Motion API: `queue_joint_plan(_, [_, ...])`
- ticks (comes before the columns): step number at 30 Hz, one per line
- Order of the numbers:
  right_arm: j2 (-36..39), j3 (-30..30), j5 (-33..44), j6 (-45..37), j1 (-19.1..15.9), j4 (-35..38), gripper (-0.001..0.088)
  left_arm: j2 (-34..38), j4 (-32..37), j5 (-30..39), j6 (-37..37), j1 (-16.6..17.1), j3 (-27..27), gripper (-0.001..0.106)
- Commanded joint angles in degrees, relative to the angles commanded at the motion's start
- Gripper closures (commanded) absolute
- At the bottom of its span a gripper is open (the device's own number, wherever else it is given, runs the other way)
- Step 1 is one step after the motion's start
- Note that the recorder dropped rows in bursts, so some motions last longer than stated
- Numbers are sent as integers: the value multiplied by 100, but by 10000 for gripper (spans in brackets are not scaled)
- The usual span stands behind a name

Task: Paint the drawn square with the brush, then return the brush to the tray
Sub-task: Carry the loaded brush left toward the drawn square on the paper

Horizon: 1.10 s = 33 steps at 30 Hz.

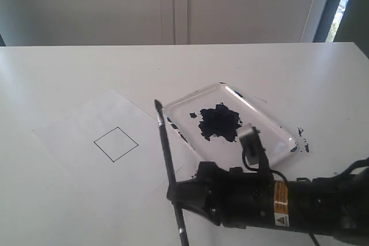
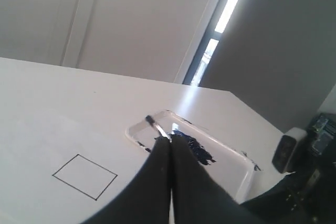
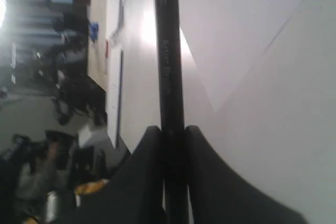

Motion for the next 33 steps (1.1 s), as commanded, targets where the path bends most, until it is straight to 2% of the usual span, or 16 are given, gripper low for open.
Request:
queue_joint_plan(4, [-34,-351,589,132,0,-661,868,40,14,-322,0,0,0,1053])
queue_joint_plan(8, [-327,-701,1523,618,3,-1381,868,448,193,-82,-12,0,0,1053])
queue_joint_plan(12, [-854,-1068,2425,1415,54,-2453,868,999,253,275,-12,0,0,1053])
queue_joint_plan(16, [-1330,-1457,3306,2737,443,-3986,868,1475,290,610,-12,0,0,1053])
queue_joint_plan(22, [-1358,-1741,4195,2697,1154,-3986,868,2172,318,876,127,0,0,1053])
queue_joint_plan(25, [-1230,-1822,4528,2688,1403,-3986,868,2488,303,1035,152,0,-33,1053])
queue_joint_plan(29, [-879,-1906,4385,2697,1537,-3986,868,2935,240,1103,391,0,-342,1053])
queue_joint_plan(33, [-597,-1942,3881,2928,1589,-3986,868,3500,-173,1103,946,0,-517,1053])
